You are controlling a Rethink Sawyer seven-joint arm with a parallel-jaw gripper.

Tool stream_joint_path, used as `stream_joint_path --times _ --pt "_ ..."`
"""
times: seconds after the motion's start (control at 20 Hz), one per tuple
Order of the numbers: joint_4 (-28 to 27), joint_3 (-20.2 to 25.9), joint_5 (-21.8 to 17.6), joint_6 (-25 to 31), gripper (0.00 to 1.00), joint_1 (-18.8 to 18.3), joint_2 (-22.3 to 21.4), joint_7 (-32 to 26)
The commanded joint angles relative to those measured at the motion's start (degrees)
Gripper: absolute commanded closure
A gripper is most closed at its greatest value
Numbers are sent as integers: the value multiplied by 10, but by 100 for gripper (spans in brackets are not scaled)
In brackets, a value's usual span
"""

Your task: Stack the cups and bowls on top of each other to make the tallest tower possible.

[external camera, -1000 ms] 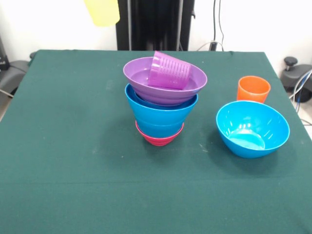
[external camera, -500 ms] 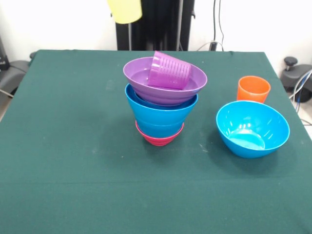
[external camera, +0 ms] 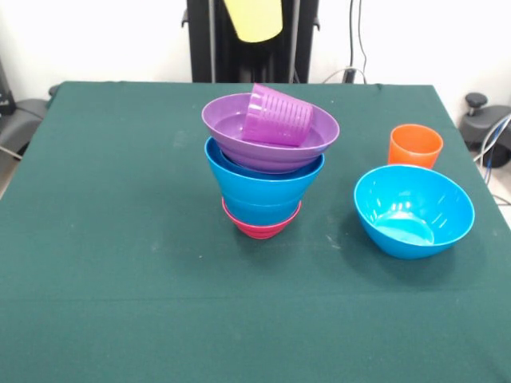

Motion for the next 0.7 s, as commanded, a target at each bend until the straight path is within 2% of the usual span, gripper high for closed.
stream_joint_path --times 0.05,0.3,0.4,0.5,0.7 --pt "-36 -56 12 66 100 31 29 76" --pt "-80 -41 48 141 100 3 6 9" --pt "-102 -42 38 157 100 0 13 -1" --pt "-123 -49 7 150 100 5 24 0" --pt "-153 -59 -9 152 100 18 64 10"
